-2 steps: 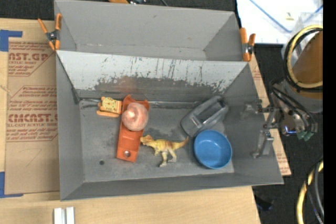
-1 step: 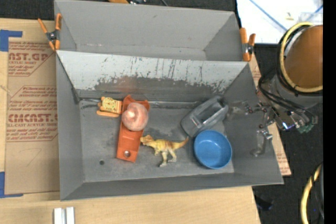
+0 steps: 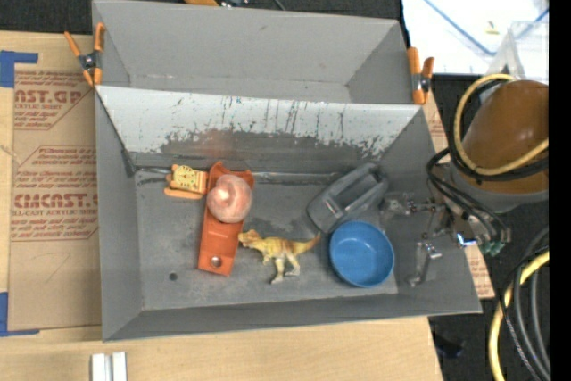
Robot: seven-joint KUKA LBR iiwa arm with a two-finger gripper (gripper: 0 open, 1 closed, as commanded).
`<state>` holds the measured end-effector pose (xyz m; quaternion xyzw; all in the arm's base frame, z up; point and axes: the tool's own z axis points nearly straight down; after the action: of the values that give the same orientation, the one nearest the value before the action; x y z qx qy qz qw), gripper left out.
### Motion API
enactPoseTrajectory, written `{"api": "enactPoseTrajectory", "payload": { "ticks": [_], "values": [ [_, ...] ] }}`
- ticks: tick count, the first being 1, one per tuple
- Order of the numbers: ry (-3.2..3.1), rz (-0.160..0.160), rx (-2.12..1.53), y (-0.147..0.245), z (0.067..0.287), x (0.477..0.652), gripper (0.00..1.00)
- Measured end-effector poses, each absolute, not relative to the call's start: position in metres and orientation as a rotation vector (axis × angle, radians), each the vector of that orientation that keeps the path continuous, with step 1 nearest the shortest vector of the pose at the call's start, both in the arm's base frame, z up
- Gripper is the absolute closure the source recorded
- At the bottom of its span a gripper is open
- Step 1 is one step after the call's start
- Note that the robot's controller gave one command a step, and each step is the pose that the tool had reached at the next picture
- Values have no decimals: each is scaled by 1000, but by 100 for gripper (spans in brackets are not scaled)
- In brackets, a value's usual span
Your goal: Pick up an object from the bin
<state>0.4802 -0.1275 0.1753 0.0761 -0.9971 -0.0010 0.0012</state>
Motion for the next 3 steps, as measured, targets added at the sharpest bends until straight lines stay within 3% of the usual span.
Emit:
{"api": "enactPoseTrajectory", "payload": {
  "ticks": [1, 2, 3],
  "values": [
    [-3064, 4, 738, -114, 152, 489, 0],
    [-3097, -4, 517, -120, 104, 483, 0],
    [-2957, 4, 1093, -119, 72, 494, 0]
  ]
}}
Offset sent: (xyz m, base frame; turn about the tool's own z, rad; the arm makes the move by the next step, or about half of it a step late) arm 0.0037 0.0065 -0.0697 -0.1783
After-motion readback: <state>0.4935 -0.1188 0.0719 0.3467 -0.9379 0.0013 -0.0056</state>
